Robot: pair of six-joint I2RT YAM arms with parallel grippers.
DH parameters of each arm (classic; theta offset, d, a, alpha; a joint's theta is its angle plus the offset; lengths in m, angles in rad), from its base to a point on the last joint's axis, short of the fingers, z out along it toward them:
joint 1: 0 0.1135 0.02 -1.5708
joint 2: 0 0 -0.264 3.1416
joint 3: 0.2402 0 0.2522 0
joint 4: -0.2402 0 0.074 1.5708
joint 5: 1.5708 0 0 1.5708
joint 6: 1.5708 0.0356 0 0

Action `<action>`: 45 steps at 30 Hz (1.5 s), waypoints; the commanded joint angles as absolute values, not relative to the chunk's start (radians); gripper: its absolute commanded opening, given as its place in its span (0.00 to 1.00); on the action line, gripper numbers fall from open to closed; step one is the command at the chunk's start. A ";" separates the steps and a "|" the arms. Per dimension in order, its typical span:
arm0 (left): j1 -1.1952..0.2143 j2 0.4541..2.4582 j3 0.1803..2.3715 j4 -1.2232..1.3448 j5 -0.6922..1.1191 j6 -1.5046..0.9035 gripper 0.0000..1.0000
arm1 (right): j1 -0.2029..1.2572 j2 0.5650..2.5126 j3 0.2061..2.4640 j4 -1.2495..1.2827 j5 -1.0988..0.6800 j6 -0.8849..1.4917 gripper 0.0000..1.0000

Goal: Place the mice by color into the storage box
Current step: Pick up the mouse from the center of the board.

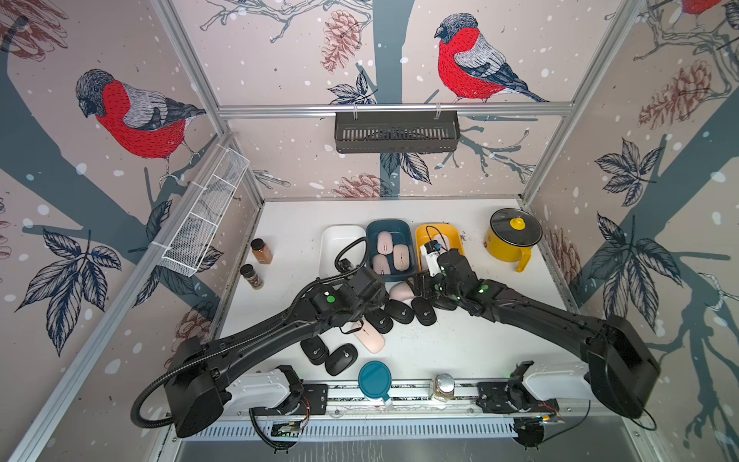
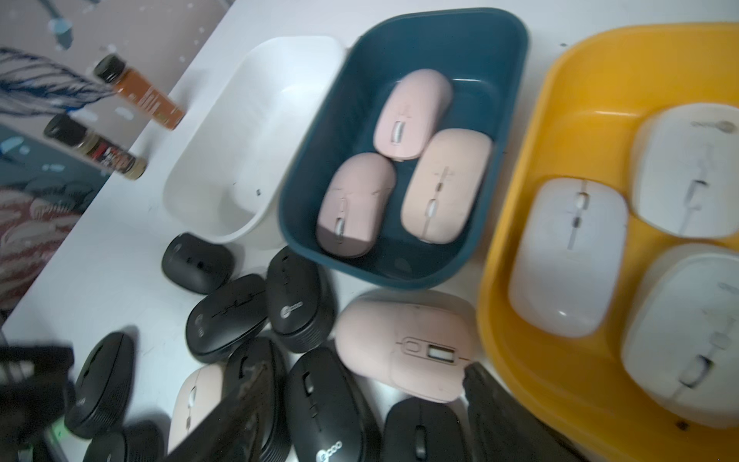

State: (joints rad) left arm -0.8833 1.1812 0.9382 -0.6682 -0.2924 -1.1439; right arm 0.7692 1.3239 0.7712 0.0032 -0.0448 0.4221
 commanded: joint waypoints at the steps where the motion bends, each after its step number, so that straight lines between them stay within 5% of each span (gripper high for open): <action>1: -0.818 1.114 0.956 -0.767 -0.384 -1.033 0.71 | 0.837 1.320 0.784 -0.014 0.002 0.328 0.77; 22: -0.619 0.974 0.896 -0.705 -0.316 -0.844 0.72 | 0.972 1.787 1.057 -0.046 0.099 0.332 0.77; 45: -0.573 0.964 0.838 -0.655 -0.256 -0.841 0.73 | 0.963 1.952 1.146 -0.055 0.073 0.294 0.74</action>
